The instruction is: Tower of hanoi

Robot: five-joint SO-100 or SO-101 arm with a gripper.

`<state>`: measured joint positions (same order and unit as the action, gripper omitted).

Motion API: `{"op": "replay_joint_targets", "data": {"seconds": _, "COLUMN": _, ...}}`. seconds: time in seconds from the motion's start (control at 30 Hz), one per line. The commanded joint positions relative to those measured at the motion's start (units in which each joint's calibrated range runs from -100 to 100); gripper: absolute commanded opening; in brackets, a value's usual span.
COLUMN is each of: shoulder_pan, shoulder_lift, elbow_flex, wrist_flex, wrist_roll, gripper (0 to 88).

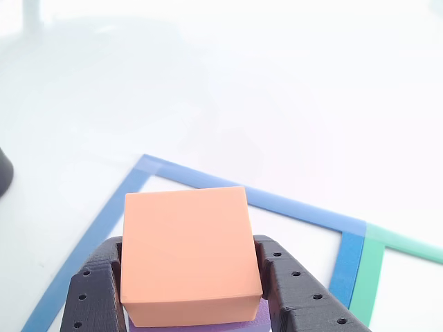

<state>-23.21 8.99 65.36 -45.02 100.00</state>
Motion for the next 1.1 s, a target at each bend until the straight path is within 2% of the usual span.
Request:
{"op": "replay_joint_targets", "data": {"seconds": 0.0, "shoulder_pan": 0.83, "shoulder_lift": -0.02, "elbow_flex": -2.34, "wrist_flex": -2.2, "wrist_roll": 0.0, "gripper": 10.5}}
{"op": "replay_joint_targets", "data": {"seconds": 0.3, "shoulder_pan": 1.06, "shoulder_lift": 0.94, "elbow_flex": -2.53, "wrist_flex": -3.42, "wrist_roll": 0.0, "gripper": 23.8}}
{"op": "replay_joint_targets", "data": {"seconds": 0.5, "shoulder_pan": 1.06, "shoulder_lift": -0.82, "elbow_flex": -2.34, "wrist_flex": -3.42, "wrist_roll": 0.0, "gripper": 28.2}}
{"op": "replay_joint_targets", "data": {"seconds": 0.6, "shoulder_pan": 1.06, "shoulder_lift": -6.35, "elbow_flex": -1.34, "wrist_flex": 0.39, "wrist_roll": 0.0, "gripper": 28.0}}
{"op": "replay_joint_targets", "data": {"seconds": 0.77, "shoulder_pan": 2.36, "shoulder_lift": -21.17, "elbow_flex": -1.62, "wrist_flex": 16.9, "wrist_roll": 0.0, "gripper": 24.3}}
{"op": "replay_joint_targets", "data": {"seconds": 0.97, "shoulder_pan": 5.94, "shoulder_lift": -39.36, "elbow_flex": -9.89, "wrist_flex": 49.92, "wrist_roll": 0.0, "gripper": 7.2}}
{"op": "replay_joint_targets", "data": {"seconds": 1.07, "shoulder_pan": 8.61, "shoulder_lift": -46.57, "elbow_flex": -15.34, "wrist_flex": 67.0, "wrist_roll": 0.0, "gripper": 4.0}}
